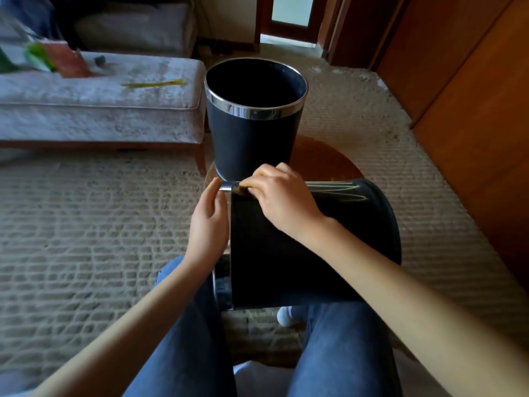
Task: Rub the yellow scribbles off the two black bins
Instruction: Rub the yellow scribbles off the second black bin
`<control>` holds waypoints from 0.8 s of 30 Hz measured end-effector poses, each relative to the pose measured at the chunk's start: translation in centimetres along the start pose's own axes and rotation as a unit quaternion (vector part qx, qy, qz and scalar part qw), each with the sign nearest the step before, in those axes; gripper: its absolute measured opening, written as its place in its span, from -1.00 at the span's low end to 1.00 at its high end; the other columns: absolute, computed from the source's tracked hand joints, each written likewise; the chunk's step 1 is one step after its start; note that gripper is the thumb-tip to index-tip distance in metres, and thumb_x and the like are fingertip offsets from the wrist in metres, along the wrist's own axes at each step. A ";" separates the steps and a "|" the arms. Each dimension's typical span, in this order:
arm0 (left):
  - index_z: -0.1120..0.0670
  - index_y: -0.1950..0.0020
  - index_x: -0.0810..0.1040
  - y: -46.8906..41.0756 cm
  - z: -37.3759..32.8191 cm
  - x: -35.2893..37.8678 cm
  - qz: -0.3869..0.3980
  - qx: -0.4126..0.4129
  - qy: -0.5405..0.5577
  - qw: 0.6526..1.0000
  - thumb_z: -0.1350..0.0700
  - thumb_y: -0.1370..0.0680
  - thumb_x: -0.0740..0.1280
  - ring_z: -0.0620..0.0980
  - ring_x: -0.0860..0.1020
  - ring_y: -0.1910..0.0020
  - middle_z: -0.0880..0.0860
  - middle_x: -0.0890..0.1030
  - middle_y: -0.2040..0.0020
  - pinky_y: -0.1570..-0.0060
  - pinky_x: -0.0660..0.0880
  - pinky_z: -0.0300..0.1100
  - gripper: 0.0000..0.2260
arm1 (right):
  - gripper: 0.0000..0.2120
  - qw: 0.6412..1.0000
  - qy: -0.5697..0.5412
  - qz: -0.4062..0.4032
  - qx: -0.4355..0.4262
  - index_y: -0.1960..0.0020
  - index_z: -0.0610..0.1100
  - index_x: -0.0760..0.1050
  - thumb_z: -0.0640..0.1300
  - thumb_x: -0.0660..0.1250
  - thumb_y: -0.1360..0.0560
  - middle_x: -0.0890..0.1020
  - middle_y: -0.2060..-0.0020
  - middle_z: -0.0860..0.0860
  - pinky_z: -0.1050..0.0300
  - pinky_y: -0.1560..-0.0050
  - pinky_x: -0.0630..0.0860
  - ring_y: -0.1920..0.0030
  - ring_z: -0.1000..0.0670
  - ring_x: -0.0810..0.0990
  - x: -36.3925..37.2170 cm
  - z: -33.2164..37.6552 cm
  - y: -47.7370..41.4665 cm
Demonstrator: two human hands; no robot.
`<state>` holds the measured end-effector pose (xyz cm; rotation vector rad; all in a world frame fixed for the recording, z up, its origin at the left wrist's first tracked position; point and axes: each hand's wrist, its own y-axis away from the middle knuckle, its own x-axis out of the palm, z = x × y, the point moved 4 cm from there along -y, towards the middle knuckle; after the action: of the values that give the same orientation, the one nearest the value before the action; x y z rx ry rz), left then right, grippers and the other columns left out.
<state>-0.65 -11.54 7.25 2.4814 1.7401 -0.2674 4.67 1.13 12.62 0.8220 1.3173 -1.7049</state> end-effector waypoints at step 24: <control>0.10 0.09 0.48 -1.5 0.9 -0.3 -0.038 -0.064 0.013 0.997 0.07 -0.64 0.20 -0.10 0.44 0.22 -0.03 0.49 0.21 0.27 0.36 -0.25 -0.84 | -0.70 0.998 0.031 -0.054 -0.033 -0.23 -0.26 0.58 -0.17 0.26 -0.57 0.63 0.06 -0.15 -0.11 0.00 0.54 0.07 -0.20 0.57 -4.7 -3.4 3.4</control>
<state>-2.22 -11.48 6.40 2.3442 1.8037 -0.1261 9.92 4.94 14.38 0.7836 1.4750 -1.7221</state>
